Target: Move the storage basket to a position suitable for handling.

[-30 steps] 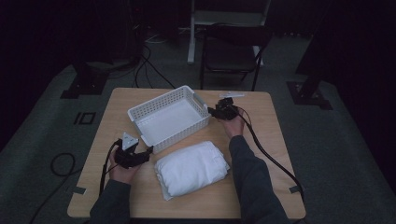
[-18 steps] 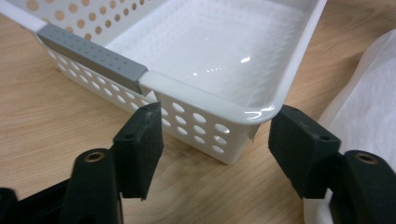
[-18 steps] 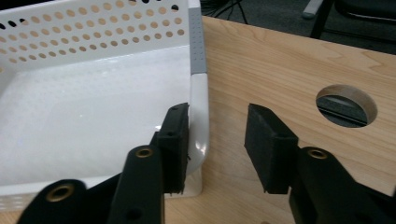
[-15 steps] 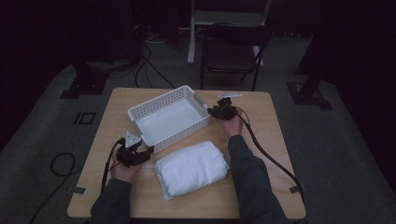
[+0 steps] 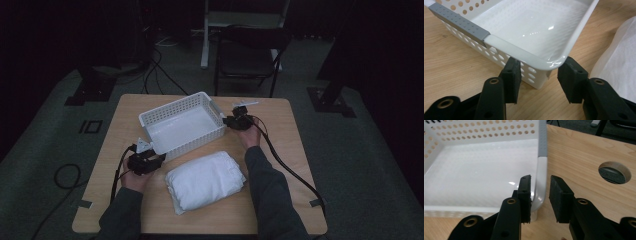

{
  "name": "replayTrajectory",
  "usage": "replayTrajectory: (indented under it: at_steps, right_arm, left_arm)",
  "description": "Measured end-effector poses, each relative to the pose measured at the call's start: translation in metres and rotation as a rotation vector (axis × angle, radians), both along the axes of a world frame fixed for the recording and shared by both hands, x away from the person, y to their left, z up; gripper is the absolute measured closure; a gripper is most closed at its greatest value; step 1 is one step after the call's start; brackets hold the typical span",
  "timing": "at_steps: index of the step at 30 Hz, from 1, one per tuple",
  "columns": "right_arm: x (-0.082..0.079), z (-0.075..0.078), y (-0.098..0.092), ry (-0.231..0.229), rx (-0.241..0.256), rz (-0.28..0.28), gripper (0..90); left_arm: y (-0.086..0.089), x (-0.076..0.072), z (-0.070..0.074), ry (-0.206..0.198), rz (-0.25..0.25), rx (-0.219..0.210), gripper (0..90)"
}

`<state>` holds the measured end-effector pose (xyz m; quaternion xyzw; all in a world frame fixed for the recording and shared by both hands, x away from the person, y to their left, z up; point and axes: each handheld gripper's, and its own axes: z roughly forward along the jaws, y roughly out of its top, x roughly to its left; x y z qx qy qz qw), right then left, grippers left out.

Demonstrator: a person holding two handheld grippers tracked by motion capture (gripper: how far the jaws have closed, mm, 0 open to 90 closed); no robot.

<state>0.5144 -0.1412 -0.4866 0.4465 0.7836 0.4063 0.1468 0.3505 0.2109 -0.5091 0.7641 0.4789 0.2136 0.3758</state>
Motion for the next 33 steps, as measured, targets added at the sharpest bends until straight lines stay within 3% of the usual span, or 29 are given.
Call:
replayTrajectory:
  at_steps: [15,33]
  right_arm:
    - [-0.019,-0.001,-0.015,-0.002,-0.012,-0.027,69.9]
    - [-0.054,0.000,-0.040,-0.014,-0.003,-0.054,68.2]
  left_arm:
    - [-0.004,0.014,0.002,0.012,-0.012,0.006,58.0]
    - [-0.010,0.026,0.000,0.017,-0.037,-0.017,64.1]
